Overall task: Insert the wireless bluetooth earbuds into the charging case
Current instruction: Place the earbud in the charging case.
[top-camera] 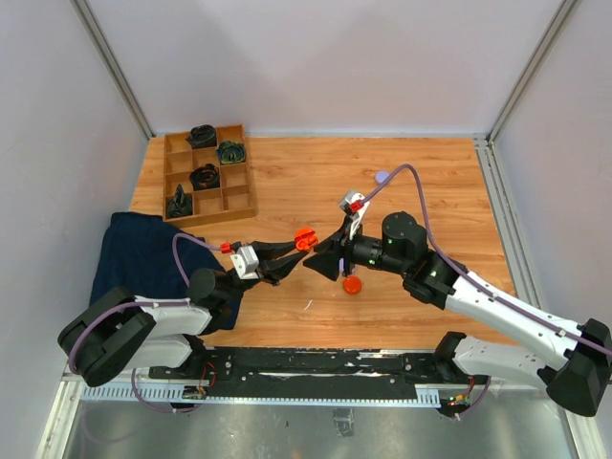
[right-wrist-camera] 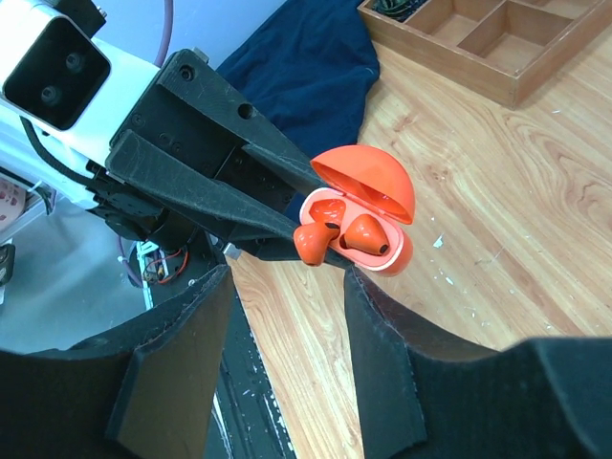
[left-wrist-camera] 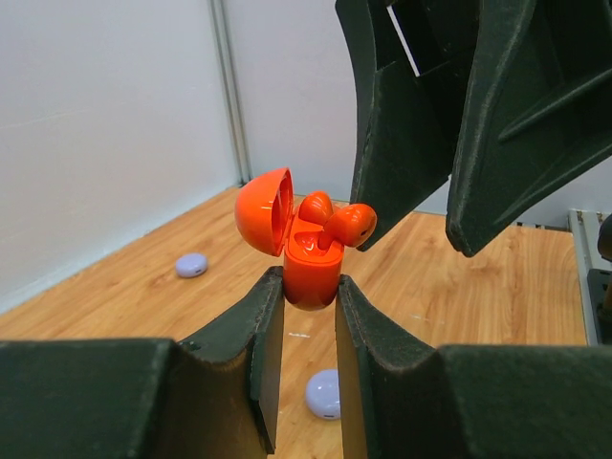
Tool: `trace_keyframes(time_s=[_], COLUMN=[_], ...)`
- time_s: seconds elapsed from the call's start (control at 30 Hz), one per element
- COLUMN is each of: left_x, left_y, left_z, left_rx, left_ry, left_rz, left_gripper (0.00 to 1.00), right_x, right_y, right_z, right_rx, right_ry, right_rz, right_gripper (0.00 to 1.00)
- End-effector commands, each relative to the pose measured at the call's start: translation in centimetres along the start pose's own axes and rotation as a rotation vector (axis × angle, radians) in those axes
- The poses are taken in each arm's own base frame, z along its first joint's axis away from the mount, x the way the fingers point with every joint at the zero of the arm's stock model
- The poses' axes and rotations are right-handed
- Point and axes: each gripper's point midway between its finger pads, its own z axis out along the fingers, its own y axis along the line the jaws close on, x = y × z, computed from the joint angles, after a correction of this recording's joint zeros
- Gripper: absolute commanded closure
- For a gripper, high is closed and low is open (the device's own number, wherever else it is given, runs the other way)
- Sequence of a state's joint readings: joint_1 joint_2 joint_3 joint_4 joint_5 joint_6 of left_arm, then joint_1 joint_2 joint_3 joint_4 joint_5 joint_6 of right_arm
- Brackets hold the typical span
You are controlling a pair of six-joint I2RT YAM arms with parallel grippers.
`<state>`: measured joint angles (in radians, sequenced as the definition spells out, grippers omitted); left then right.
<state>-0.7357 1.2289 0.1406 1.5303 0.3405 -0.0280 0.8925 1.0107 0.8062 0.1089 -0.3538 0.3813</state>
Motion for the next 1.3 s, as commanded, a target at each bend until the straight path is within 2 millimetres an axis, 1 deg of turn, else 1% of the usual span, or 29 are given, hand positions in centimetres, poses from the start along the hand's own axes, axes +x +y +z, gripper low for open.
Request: trace_keyframes(time_s=[0.0,0.23,0.47,0.67,0.8,0.83,0.87,0.97,1.1,1.27], left_x=[-6.3,-5.9,-5.6,-5.6,-5.4,-5.3,-5.1,-4.6,-3.7,-2.5], left_y=[-0.2,-0.3,-0.3,-0.5,-0.2,-0.2,-0.2,-0.4,-1.0,-2.2], left_z=[0.8,0.9,1.0,0.9,0.7,0.6,0.5,0.4,0.3,0.2], left_rx=[0.012,0.020,0.021,0.031,0.012,0.010,0.009,0.015,0.048,0.122], left_ry=[-0.242,-0.232,-0.224,-0.222,-0.216,-0.211,-0.204,-0.176,-0.116,-0.034], left_rz=[0.078,0.067,0.062,0.057,0.054,0.055,0.053,0.042,0.029,0.033], left_gripper=[1.00,1.00,1.00,1.00,1.00,1.00,1.00,1.00,1.00,1.00], right_x=[-2.0,-2.5,-2.4,-2.5,-3.3,-3.1,-3.5,-3.4,-3.2,-3.3], right_y=[1.8,2.5,3.3,3.5,3.4,3.2,3.2,2.7,2.2,1.0], right_z=[0.3,0.7,1.5,2.1,1.4,1.1,0.8,-0.3,-1.4,-1.8], right_rx=[-0.078,-0.119,-0.162,-0.168,-0.150,-0.137,-0.134,-0.114,-0.120,-0.101], right_ry=[-0.048,-0.053,-0.033,-0.027,-0.028,-0.009,-0.012,0.040,0.122,0.179], right_rz=[-0.026,-0.030,-0.021,-0.016,-0.061,-0.088,-0.117,-0.175,-0.229,-0.263], right_gripper=[0.49,0.50,0.50,0.49,0.48,0.47,0.46,0.41,0.36,0.28])
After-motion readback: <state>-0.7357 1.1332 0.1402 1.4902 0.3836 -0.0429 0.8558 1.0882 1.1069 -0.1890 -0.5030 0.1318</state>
